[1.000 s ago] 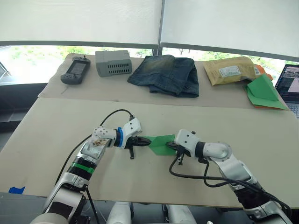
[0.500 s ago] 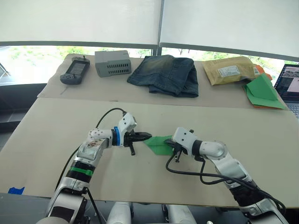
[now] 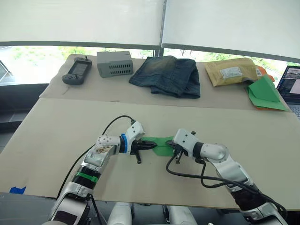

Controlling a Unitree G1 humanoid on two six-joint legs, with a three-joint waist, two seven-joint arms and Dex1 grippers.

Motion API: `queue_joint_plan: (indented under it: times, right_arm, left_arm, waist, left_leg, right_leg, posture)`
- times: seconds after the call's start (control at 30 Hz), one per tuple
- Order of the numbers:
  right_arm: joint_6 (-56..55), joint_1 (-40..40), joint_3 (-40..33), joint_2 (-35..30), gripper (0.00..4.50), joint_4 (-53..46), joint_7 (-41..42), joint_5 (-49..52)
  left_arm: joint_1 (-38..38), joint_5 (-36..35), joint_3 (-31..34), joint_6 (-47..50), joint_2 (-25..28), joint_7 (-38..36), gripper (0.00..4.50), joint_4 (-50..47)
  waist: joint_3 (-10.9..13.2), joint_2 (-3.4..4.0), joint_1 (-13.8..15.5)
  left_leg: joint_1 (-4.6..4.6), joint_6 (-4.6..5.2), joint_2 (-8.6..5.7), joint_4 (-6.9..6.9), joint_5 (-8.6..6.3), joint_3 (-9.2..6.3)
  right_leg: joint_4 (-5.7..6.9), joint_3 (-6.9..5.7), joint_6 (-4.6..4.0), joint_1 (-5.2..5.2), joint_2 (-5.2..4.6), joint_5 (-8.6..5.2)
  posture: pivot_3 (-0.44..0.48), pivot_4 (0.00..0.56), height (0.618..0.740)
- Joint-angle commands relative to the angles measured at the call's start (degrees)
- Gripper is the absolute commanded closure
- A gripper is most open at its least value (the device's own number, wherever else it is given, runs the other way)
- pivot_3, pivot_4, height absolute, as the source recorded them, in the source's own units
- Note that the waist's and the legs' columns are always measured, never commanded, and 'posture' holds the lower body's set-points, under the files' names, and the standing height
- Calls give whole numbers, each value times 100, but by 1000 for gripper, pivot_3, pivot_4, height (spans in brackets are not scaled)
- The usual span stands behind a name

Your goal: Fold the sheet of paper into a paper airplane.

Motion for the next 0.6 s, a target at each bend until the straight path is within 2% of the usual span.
queue_joint_plan:
  times: [0.03,0.17,0.33,0.6]
  right_arm:
    - [244,238,43,25,4465,86,-112,-108]
    - [177,384,-157,179,4465,-134,-399,-42]
    - [-13,560,-273,761,4465,-422,-734,251]
    - [305,901,-261,1224,4465,-241,-1269,26]
  left_arm:
    - [-4,191,-135,170,-66,245,4500,34]
    - [46,222,-204,169,-15,210,4500,73]
    - [22,233,-218,200,27,193,4500,146]
    - [-108,271,-271,125,75,97,4500,311]
  waist:
    - [-10,0,1]
    - [-15,2,6]
    - [-16,1,-3]
    - [-19,3,-10]
  left_leg:
    - [1,0,0,-2,0,0]
    - [7,0,0,-5,0,-1]
    - [7,0,2,-7,0,0]
    - [9,0,4,-10,0,0]
  right_leg:
    - [-1,0,0,1,0,0]
    - [-1,0,0,4,0,-1]
    - [-2,0,0,2,1,-1]
    - [-1,0,0,1,1,-1]
  posture:
    - [0,150,734]
    - [0,150,734]
    - [0,150,734]
    - [0,150,734]
